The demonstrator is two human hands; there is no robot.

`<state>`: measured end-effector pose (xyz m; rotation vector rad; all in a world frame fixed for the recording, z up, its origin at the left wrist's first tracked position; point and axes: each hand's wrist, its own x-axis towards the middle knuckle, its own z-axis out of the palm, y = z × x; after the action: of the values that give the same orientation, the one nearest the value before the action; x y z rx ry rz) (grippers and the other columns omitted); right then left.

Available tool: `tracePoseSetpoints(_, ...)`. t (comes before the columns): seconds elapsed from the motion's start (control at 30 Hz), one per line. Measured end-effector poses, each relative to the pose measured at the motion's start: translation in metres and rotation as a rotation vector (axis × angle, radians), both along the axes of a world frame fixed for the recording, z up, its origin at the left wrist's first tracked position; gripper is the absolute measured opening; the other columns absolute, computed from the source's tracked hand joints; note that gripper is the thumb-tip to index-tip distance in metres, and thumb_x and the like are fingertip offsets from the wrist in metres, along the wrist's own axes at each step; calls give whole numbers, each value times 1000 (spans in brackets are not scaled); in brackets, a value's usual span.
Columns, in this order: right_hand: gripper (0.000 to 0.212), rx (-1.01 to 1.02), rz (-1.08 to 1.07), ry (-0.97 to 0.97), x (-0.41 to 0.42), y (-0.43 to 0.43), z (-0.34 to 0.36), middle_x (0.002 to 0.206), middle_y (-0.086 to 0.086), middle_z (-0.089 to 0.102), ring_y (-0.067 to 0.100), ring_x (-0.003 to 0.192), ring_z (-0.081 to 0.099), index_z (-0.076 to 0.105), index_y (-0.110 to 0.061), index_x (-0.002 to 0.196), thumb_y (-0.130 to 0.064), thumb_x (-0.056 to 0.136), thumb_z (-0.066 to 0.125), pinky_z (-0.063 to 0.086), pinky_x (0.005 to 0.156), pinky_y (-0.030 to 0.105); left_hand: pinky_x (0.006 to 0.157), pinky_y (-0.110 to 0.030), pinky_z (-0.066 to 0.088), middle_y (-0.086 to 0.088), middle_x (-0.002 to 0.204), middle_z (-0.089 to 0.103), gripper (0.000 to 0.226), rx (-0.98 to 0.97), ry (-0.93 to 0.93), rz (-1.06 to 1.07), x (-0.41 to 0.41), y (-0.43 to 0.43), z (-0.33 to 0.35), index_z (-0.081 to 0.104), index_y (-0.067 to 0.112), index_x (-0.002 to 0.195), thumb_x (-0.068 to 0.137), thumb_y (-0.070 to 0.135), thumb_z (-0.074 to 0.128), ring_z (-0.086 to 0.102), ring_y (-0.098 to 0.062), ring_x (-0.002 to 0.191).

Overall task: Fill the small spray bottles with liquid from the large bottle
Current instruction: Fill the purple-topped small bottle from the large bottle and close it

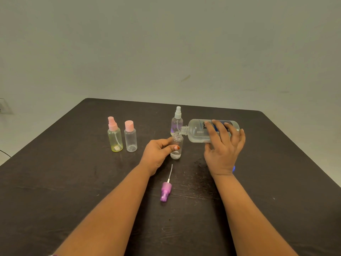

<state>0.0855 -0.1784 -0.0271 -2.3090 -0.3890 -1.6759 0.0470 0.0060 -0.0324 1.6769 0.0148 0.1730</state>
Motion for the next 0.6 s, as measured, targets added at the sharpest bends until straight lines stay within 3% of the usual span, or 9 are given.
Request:
tracePoseSetpoints(0.4,59,-5,-10,-3,0,1,2,119,-2,62,24,114,44,53,-27,122,-1,70,59,27,105,57,106,-27,39,-2,125,62,25,-52,-18,-18,-2,-1,1,68,13,106,82,5,66,55,-4,114)
tracePoseSetpoints(0.6,60,-7,-9,5,-1,1,3,119,-2,62,24,115,44,54,-27,122,-1,69,61,26,105,57,108,-33,39,0,125,62,28,-23,-7,-2,-1,-1,1,67,14,109,82,8,67,55,-5,116)
